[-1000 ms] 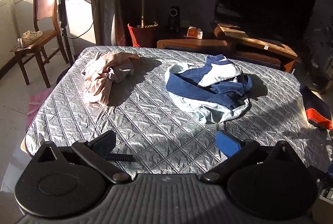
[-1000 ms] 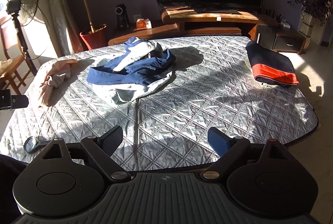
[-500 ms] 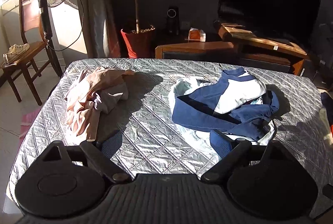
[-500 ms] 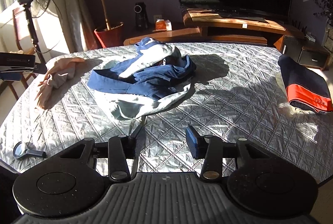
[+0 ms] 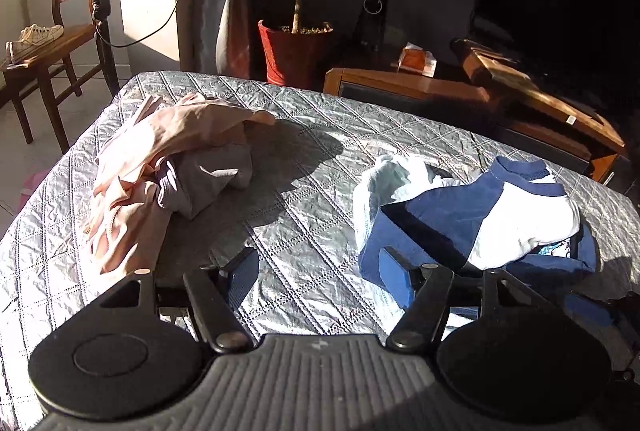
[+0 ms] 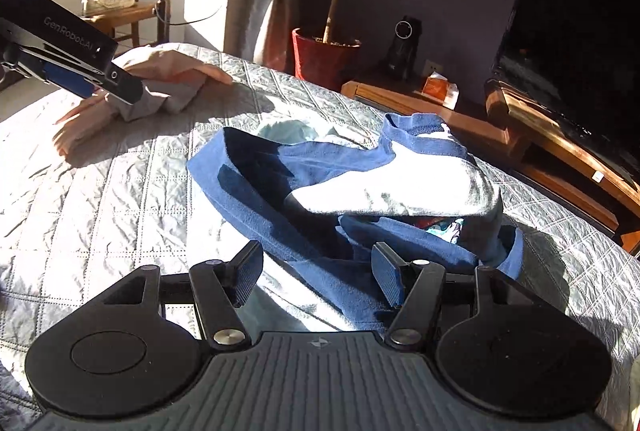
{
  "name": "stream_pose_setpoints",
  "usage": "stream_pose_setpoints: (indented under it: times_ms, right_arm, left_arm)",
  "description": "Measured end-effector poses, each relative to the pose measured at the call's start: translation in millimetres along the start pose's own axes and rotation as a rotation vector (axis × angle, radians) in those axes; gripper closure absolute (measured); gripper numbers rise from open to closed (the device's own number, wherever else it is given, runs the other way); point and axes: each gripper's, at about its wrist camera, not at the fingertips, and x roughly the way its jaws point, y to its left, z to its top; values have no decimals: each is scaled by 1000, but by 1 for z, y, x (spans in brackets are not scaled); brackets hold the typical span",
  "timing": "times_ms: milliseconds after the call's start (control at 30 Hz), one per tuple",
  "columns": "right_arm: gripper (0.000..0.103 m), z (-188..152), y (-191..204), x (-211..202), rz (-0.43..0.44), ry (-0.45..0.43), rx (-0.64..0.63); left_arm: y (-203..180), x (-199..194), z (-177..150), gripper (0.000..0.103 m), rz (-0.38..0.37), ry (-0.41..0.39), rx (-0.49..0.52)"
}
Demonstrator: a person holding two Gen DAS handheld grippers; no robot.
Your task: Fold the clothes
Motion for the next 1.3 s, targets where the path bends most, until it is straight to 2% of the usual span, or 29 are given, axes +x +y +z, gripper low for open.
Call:
stream_pose_setpoints:
  times_ms: [133, 200, 233, 267, 400, 500, 567, 600, 700, 733, 800, 833, 867, 900, 967, 1000, 1033, 1067, 1133, 1233, 1300]
  right_arm:
    - [41, 1, 11, 31, -14, 2, -82]
    - [44, -1, 12, 47, -31, 31, -123]
    - [64, -3, 10, 53, -22, 58, -114]
    - [99, -6, 7, 58, -10, 87, -100]
    - [100, -6, 6, 36, 76, 45, -21]
    - [100, 8, 8, 10, 147, -34, 28]
    - [99, 16, 14, -6, 181, -93, 12]
    - [98, 19, 17, -9, 173, -112, -11]
    - [89, 23, 21, -1, 135, -80, -92]
    - [83, 22, 21, 3, 133, -64, -103]
    - [50, 21, 20, 13, 142, -19, -116]
    - [20, 18, 23, 20, 148, 18, -139]
    - [23, 13, 27, 25, 140, 27, -183]
    - [32, 10, 31, 28, 121, 28, -221]
    - [73, 2, 32, 38, 109, 66, -225]
    - [85, 1, 29, 42, 120, 86, -195]
    - [92, 0, 27, 46, 130, 107, -164]
    - [92, 0, 25, 47, 132, 108, -141]
    - [94, 9, 9, 41, 195, 80, 23]
    - [95, 37, -22, 24, 273, 4, 272]
    - [95, 63, -37, 11, 318, -56, 352]
  left_arm:
    - [10, -1, 3, 33, 22, -22, -10]
    - [14, 0, 6, 33, 31, -24, -28]
    - [16, 1, 7, 33, 34, -22, -36]
    - [18, 1, 8, 33, 36, -21, -45]
    - [21, -2, 11, 31, 39, -35, -59]
    - [24, -4, 12, 29, 48, -47, -76]
    - [28, -4, 12, 29, 54, -48, -90]
    - [30, -3, 12, 29, 56, -46, -95]
    - [32, -2, 12, 29, 59, -40, -95]
    - [33, -3, 12, 29, 59, -42, -96]
    - [35, -4, 13, 28, 57, -48, -101]
    - [37, -4, 14, 28, 56, -52, -105]
    - [38, -5, 15, 27, 55, -55, -109]
    - [39, -4, 15, 26, 56, -54, -112]
    - [41, -1, 15, 26, 57, -41, -118]
    - [42, 0, 15, 26, 56, -35, -121]
    - [42, 0, 15, 26, 56, -34, -122]
    - [43, 0, 15, 26, 55, -33, -123]
    - [44, 0, 15, 26, 53, -32, -126]
    - [46, -1, 15, 26, 54, -36, -134]
    - [48, -1, 15, 26, 59, -34, -145]
